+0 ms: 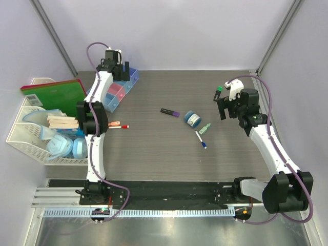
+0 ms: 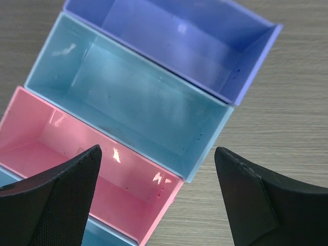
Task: Sort the stationery into containers
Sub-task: Move the storage box to the center of the board.
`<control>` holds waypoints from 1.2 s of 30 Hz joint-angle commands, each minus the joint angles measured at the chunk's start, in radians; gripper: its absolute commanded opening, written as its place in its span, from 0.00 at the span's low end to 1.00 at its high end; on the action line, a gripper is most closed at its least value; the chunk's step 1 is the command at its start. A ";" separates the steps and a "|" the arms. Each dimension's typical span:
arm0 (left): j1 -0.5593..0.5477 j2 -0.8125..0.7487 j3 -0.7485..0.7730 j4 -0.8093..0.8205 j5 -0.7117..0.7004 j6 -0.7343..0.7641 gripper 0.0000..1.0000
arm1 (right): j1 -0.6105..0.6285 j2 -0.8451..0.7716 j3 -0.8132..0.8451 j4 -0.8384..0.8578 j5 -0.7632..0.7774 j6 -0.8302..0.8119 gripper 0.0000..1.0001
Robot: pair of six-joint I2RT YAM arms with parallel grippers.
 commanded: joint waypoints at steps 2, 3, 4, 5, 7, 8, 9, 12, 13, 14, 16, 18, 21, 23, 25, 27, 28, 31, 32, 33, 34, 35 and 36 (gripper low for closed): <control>-0.023 0.002 0.044 0.007 -0.059 0.005 0.91 | -0.004 -0.023 0.000 0.045 0.003 0.000 1.00; -0.024 0.005 0.044 0.010 -0.039 0.011 0.91 | -0.004 -0.025 -0.002 0.043 0.002 0.002 1.00; -0.026 0.014 0.043 0.014 -0.033 0.018 0.91 | -0.004 -0.028 -0.005 0.045 0.000 0.002 1.00; -0.029 0.020 0.041 0.017 -0.032 0.027 0.91 | -0.004 -0.028 -0.005 0.045 0.000 0.002 1.00; -0.036 0.031 0.043 0.024 -0.017 0.041 0.91 | -0.004 -0.033 -0.009 0.045 0.000 0.002 1.00; -0.039 0.046 0.044 0.030 -0.019 0.056 0.91 | -0.004 -0.034 -0.009 0.045 0.002 0.002 1.00; -0.047 0.049 0.044 0.033 -0.020 0.062 0.91 | -0.003 -0.039 -0.012 0.046 -0.001 0.003 1.00; -0.059 0.075 0.049 0.037 -0.028 0.077 0.92 | -0.004 -0.045 -0.020 0.048 -0.001 0.003 1.00; -0.064 0.080 0.050 0.039 -0.023 0.082 0.92 | -0.003 -0.046 -0.020 0.046 -0.001 0.003 0.99; -0.067 0.086 0.052 0.040 -0.023 0.085 0.92 | -0.004 -0.048 -0.023 0.049 -0.001 0.003 1.00; -0.073 0.103 0.053 0.050 -0.023 0.094 0.92 | -0.004 -0.050 -0.025 0.053 0.002 0.003 1.00; -0.084 0.121 0.069 0.053 -0.014 0.102 0.93 | -0.004 -0.050 -0.025 0.053 0.000 0.003 1.00; -0.093 0.137 0.081 0.060 0.004 0.129 0.93 | -0.003 -0.050 -0.026 0.056 0.003 0.003 1.00; -0.099 0.141 0.078 0.062 0.018 0.139 0.93 | -0.004 -0.050 -0.031 0.057 0.005 0.003 1.00; -0.108 0.141 0.075 0.065 0.050 0.142 0.93 | -0.004 -0.050 -0.032 0.060 0.006 0.003 1.00; -0.119 0.140 0.064 0.064 0.082 0.142 0.93 | -0.004 -0.047 -0.034 0.063 0.008 0.005 1.00; -0.125 0.138 0.061 0.065 0.083 0.143 0.93 | -0.003 -0.045 -0.034 0.062 0.008 0.005 1.00; -0.148 0.131 0.040 0.065 0.135 0.154 0.92 | -0.004 -0.042 -0.034 0.065 0.011 0.006 1.00; -0.162 0.128 0.026 0.065 0.142 0.160 0.92 | -0.004 -0.042 -0.034 0.063 0.011 0.006 1.00; -0.170 0.124 0.020 0.064 0.145 0.168 0.92 | -0.004 -0.042 -0.034 0.065 0.012 0.006 1.00; -0.177 0.120 0.003 0.067 0.156 0.173 0.91 | -0.004 -0.043 -0.036 0.063 0.012 0.006 1.00; -0.194 0.112 -0.005 0.065 0.162 0.182 0.91 | -0.004 -0.043 -0.036 0.065 0.012 0.006 0.99; -0.202 0.111 -0.011 0.064 0.171 0.188 0.91 | -0.004 -0.045 -0.036 0.065 0.012 0.008 1.00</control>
